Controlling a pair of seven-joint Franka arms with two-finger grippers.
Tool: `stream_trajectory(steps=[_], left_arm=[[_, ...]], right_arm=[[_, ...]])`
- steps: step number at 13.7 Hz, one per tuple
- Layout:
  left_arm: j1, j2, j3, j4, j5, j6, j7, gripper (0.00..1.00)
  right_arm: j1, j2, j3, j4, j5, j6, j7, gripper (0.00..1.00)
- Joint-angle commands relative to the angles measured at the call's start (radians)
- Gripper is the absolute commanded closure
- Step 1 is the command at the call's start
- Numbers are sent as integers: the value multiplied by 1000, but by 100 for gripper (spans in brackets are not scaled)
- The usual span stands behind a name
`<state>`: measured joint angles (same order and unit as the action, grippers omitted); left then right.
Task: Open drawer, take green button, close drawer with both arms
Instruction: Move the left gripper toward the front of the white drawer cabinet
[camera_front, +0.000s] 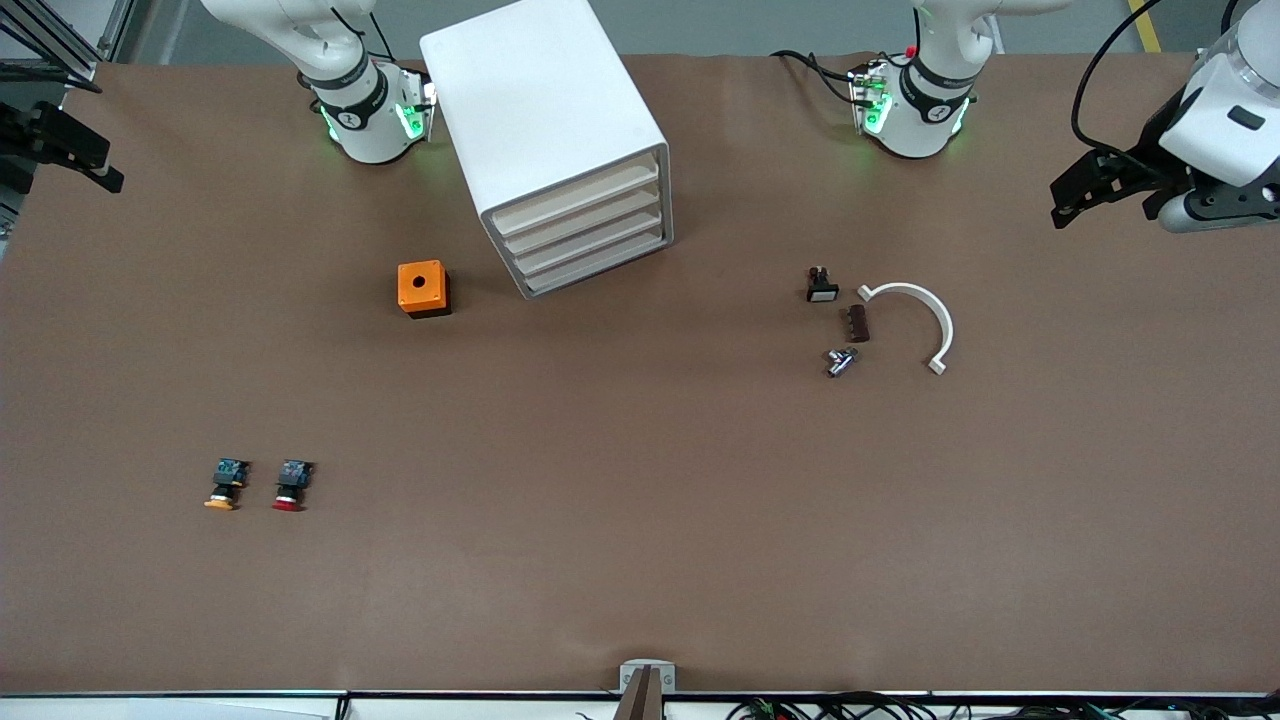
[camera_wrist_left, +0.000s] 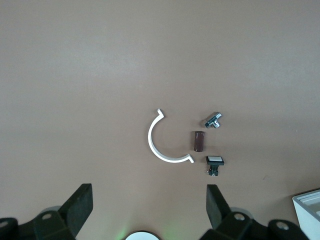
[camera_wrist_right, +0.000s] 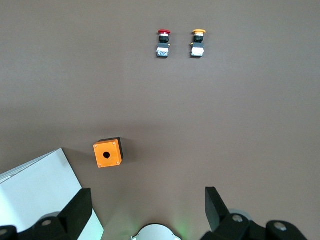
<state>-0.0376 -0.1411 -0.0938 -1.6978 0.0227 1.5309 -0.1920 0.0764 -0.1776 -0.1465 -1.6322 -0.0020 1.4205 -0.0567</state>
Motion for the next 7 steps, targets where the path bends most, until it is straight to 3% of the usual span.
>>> stream_trajectory(steps=[1,3,7], left_arm=[[-2,12,0,27,-1,-21,2,0],[-1,23,0,30,-1,-21,6,0],[1,138,0,133,-1,-58,14,0]], right_arm=[[-9,-3,-2,-1,-7,-1,-25,0],[-9,-3,-2,-3,-7,-3,-25,0],[-7,-3,-2,-18,-4,-20,-20,0]])
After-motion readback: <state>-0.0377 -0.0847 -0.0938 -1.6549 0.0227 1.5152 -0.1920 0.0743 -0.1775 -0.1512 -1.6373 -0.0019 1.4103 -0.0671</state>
